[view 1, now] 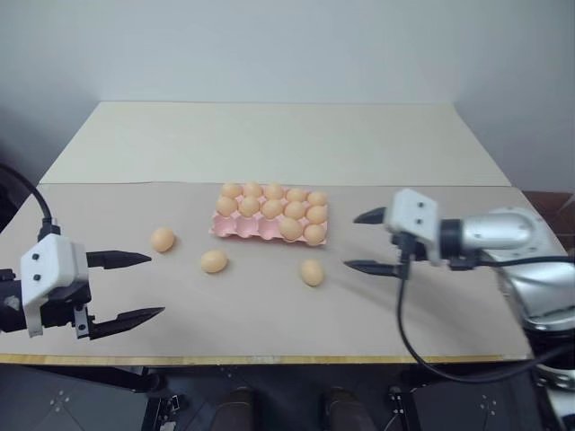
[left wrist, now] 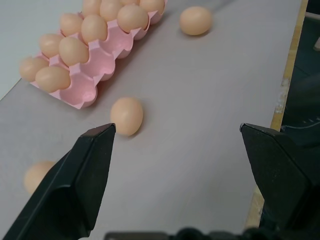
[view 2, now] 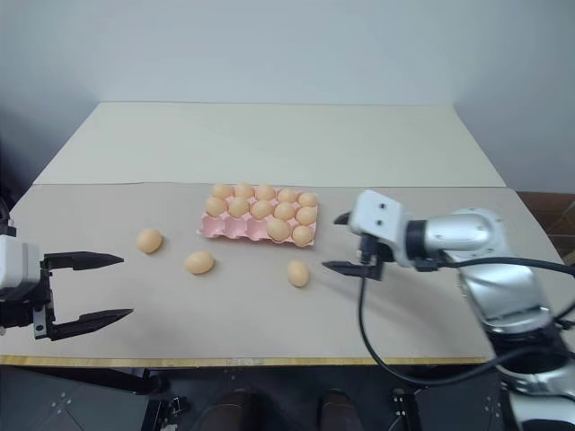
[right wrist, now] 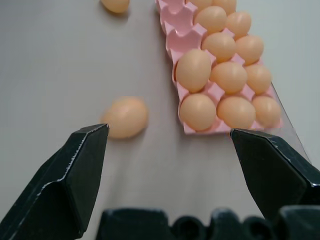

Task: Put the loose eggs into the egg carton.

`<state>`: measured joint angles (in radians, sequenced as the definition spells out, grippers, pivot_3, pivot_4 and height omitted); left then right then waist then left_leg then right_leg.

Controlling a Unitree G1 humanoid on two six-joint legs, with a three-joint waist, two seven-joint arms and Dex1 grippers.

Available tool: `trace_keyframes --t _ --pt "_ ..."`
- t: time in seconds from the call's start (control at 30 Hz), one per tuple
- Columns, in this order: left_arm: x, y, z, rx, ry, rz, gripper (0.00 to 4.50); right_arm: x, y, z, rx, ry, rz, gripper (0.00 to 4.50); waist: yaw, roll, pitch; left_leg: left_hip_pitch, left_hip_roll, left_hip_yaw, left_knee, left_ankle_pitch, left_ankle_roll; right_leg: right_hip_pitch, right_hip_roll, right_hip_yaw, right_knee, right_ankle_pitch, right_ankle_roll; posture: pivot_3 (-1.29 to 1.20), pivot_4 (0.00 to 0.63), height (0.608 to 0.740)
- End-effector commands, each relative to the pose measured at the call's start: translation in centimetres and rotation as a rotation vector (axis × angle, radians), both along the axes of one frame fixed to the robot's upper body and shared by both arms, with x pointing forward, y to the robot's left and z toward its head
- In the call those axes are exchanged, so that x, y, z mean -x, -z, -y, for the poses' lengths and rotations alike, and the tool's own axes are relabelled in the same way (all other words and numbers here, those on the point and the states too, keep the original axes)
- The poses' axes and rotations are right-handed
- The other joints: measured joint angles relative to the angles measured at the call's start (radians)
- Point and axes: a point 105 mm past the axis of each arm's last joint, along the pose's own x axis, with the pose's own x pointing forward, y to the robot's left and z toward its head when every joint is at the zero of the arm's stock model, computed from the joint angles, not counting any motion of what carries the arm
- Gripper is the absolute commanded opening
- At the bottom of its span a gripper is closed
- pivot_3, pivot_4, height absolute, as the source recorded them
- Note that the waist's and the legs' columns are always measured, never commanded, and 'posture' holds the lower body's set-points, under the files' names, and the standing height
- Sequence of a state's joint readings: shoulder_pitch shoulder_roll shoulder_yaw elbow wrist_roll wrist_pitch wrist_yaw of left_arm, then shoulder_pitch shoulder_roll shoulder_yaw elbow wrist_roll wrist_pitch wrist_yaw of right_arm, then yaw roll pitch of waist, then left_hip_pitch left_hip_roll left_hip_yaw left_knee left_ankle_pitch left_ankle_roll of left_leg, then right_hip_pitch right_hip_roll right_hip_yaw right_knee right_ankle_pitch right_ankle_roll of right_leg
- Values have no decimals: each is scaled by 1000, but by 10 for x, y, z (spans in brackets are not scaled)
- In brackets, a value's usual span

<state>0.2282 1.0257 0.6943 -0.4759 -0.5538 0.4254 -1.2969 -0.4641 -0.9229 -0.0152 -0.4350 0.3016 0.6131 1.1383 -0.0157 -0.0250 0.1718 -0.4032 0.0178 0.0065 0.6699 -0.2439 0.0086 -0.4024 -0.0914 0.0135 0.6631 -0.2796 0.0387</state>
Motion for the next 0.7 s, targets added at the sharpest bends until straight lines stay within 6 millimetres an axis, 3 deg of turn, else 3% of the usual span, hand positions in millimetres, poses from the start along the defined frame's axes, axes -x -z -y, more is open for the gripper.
trace_keyframes --t 0.03,0.23,0.47,0.7 --pt "1 -7 -1 -9 8 29 4352 16 -19 15 5 -6 22 4479 -1 0 0 0 0 0 0 0 0 0 0 0 0 0 0 0 150 740" --pt "0 -8 -2 -6 15 32 4352 24 -18 31 28 34 -4 4479 -1 0 0 1 0 0 0 0 0 1 0 0 0 0 0 0 150 740" --pt "-3 -10 -3 -12 20 40 4352 25 -15 27 26 31 -8 4479 1 0 0 0 0 0 0 0 0 0 0 0 0 0 0 0 150 740" --pt "0 -6 -4 -14 12 24 4352 12 1 -16 -55 16 -29 4479 -5 0 0 1 1 0 0 0 0 0 1 0 0 0 0 0 150 740"
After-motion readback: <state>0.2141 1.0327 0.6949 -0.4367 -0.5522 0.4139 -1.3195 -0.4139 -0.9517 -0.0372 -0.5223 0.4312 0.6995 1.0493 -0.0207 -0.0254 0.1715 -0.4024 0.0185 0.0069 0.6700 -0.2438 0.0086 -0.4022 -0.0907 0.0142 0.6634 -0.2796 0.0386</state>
